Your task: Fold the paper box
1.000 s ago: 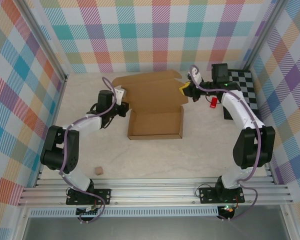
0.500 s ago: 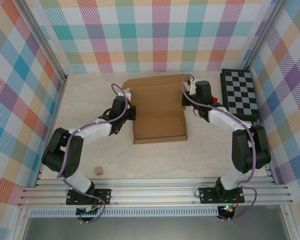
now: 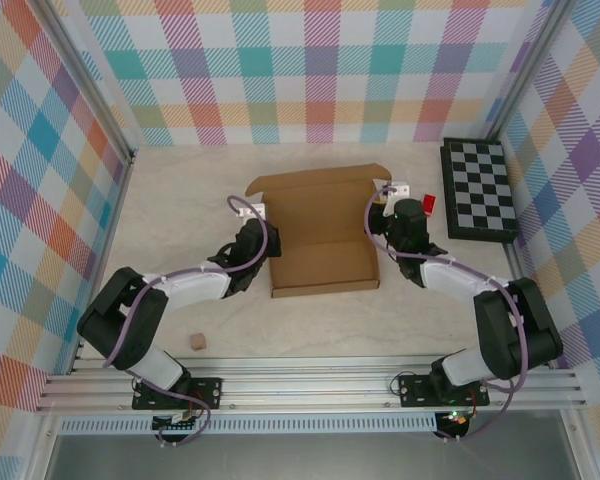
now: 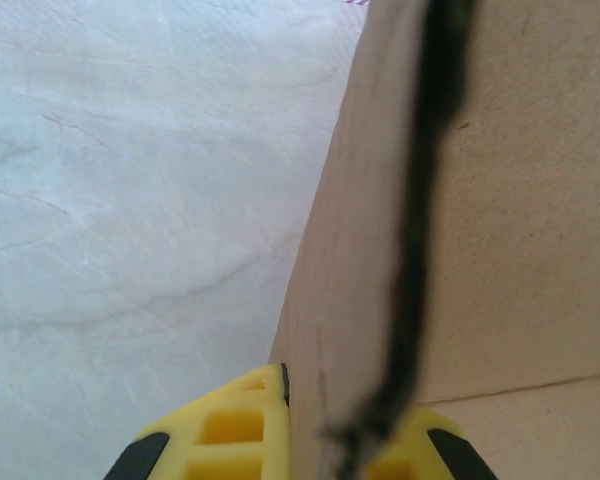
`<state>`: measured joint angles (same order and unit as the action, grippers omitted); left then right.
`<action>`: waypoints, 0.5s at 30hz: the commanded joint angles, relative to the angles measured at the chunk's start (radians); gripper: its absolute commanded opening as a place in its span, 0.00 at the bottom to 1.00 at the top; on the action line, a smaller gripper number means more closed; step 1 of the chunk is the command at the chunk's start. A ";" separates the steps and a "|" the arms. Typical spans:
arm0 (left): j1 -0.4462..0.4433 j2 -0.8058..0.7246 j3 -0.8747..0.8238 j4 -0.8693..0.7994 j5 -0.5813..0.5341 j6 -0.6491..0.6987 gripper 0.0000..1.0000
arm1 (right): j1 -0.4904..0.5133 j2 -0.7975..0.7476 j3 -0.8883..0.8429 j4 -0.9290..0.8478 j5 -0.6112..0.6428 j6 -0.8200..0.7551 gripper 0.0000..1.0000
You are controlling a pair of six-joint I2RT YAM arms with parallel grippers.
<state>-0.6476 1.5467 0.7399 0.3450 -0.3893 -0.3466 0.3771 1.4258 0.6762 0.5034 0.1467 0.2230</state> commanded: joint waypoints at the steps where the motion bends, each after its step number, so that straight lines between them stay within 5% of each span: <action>1: -0.079 -0.023 -0.050 0.052 0.157 -0.053 0.06 | 0.081 -0.017 -0.082 -0.076 -0.160 -0.001 0.00; 15: -0.149 -0.077 -0.158 0.055 0.179 -0.209 0.06 | 0.181 -0.115 -0.241 -0.110 -0.088 0.046 0.00</action>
<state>-0.6868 1.4570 0.6086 0.4210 -0.4076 -0.4881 0.4675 1.2877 0.5068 0.5800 0.2363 0.2276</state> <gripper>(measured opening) 0.080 0.040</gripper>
